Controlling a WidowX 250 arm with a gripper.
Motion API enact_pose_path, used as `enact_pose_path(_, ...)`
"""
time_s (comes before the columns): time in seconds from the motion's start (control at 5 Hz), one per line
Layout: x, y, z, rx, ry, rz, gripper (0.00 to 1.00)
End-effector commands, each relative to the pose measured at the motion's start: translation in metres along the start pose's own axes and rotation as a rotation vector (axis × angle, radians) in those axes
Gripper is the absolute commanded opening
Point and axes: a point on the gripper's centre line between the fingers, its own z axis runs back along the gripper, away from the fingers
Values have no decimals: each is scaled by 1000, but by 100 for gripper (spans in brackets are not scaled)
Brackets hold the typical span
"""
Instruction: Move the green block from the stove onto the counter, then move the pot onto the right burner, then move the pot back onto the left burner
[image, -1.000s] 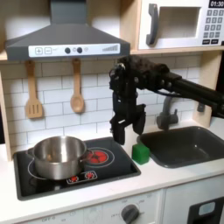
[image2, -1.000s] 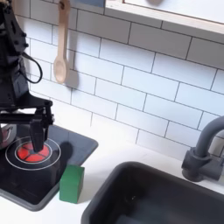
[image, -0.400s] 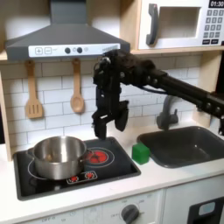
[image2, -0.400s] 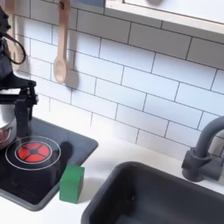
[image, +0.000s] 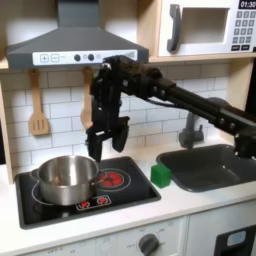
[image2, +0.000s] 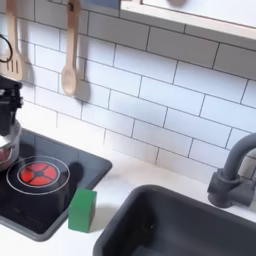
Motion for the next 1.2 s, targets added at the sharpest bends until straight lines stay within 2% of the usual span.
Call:
enact_pose_path(0.0,6,23,-15,-10,75,15,100)
enact_pose_path(0.2,7,32,-24,11,85,29,100)
enact_pose_path(0.4,11,34,-30,15,92,26,100)
enact_pose_path(0.6,18,36,-34,3,93,43,100)
enact_pose_path(1.0,34,32,-45,18,93,52,100)
